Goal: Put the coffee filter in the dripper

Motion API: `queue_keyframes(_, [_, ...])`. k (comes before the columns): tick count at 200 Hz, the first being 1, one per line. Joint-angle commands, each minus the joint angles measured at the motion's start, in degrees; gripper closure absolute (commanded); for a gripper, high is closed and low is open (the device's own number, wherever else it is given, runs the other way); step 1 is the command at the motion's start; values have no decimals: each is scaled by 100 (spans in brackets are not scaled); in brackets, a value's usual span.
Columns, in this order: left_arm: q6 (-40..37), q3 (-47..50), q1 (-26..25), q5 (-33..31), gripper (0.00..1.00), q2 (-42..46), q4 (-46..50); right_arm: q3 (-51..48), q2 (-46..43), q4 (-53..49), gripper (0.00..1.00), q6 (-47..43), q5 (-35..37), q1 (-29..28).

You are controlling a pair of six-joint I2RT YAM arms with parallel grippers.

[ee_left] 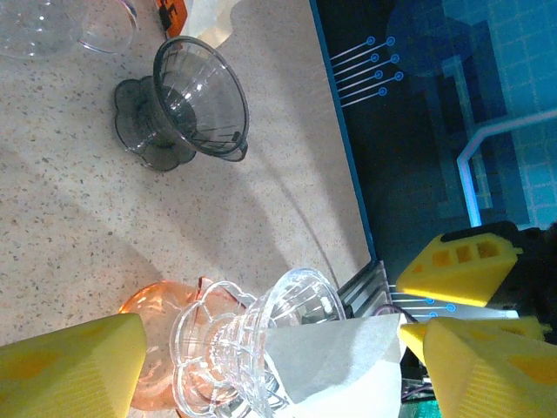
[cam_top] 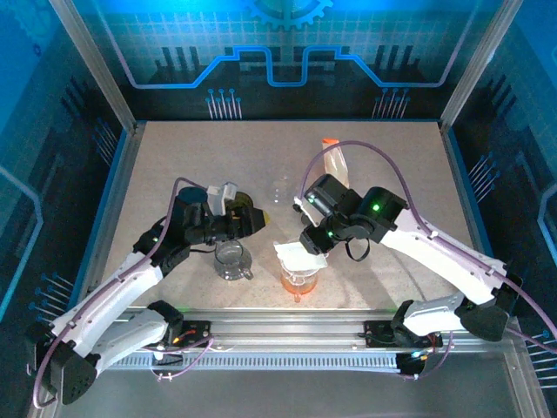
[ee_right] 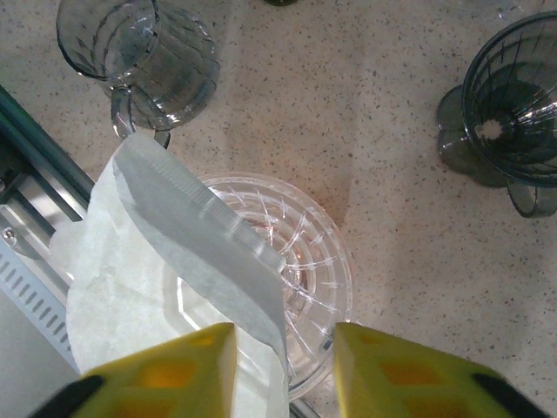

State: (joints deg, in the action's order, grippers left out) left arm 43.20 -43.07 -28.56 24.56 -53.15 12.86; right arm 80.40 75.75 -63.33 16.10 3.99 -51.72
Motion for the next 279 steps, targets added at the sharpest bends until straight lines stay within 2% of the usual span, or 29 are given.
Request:
queue_keyframes(1, [-189, -228, -116, -64, 15, 41, 240, -86, 78, 49, 74, -41, -99, 15])
queue_keyframes(25, [-249, -232, -207, -100, 15, 49, 369, -108, 107, 108, 83, -6, -101, 5])
queue_keyframes(45, [-242, -228, -259, -98, 15, 91, 414, -146, 107, 154, 100, 53, -34, -4])
queue_keyframes(98, [-346, -338, -546, -295, 15, 186, 761, -262, 46, 247, 100, 508, 603, -165])
queue_keyframes(127, [-485, -400, -727, -654, 21, 208, 1028, -281, 163, 209, 100, 586, 990, -333])
queue_keyframes(186, [-585, -380, -1217, -879, 21, -22, 950, -329, 350, 164, 100, 693, 1491, -581])
queue_keyframes(209, [-560, -343, -1301, -955, 27, -63, 902, -404, 281, 128, 100, 807, 1693, -611])
queue_keyframes(253, [-500, -274, -1467, -852, 28, -212, 783, -569, 162, 226, 100, 945, 1684, -654])
queue_keyframes(279, [-506, -258, -1543, -830, 26, -271, 782, -613, 246, 267, 100, 953, 1752, -723])
